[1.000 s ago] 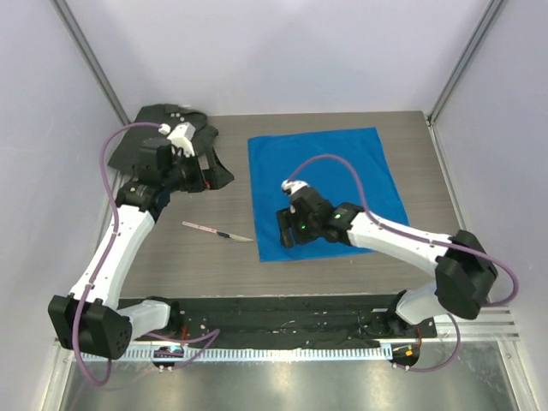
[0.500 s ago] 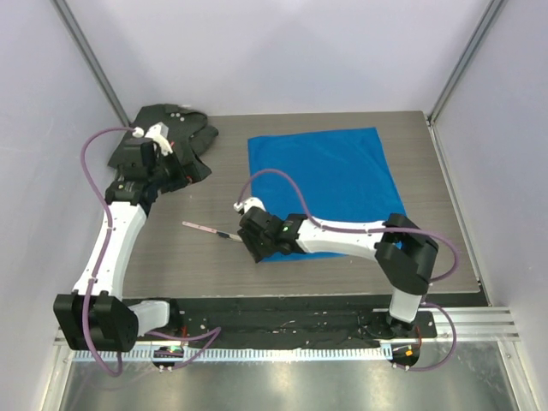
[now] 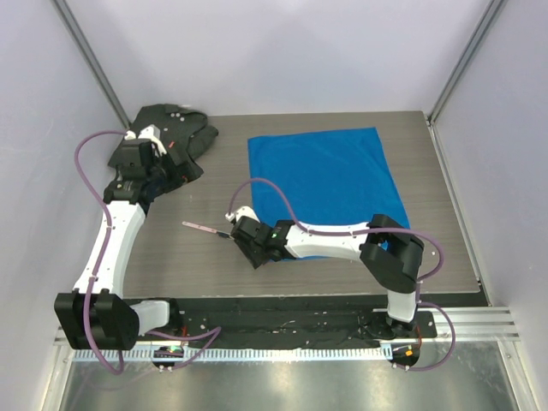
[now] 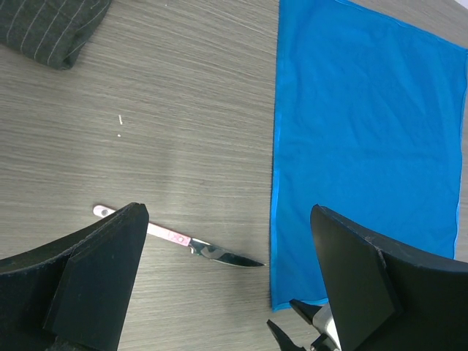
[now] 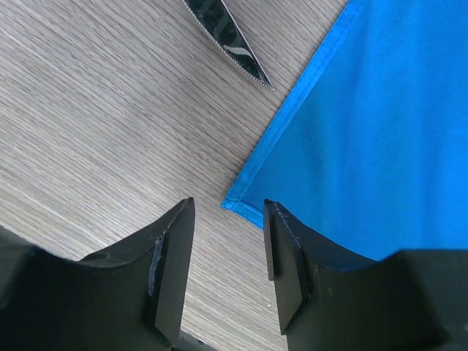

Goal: Fold the napkin, place the utensils inside, and roll it up
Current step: Fold the napkin

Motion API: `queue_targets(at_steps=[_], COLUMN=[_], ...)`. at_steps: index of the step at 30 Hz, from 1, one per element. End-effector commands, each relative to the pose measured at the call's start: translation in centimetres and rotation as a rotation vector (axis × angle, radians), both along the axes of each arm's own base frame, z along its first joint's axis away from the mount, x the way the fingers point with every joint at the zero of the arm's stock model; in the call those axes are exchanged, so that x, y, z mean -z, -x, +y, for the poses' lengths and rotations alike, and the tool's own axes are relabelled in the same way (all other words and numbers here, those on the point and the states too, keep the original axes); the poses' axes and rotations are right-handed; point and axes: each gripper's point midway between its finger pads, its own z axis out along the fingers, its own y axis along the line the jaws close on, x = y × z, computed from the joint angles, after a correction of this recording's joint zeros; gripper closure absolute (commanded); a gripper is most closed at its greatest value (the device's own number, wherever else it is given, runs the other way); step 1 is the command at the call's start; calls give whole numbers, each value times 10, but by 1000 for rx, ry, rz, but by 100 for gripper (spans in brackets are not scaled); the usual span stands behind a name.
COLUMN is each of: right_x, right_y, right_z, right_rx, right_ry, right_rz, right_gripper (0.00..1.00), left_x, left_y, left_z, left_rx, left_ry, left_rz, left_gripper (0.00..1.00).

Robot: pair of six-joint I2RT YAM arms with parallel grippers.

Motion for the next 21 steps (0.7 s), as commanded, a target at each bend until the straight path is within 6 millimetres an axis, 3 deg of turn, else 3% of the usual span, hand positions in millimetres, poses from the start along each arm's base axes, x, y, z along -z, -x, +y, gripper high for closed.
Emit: queue_targets(at_steps=[1, 21], right_x=[-9, 20], right_y=[-4, -2], right_z=[5, 1], right_rx=[16, 15], right_ry=[-7, 46], right_rz=[-32, -15], right_gripper=[52, 62], left_x=[-6, -5], left_y=[-3, -4], left_z=[3, 0], left_rx=[-16, -7], left_ry=[4, 19], left_rz=[-16, -16], left_gripper=[0, 0])
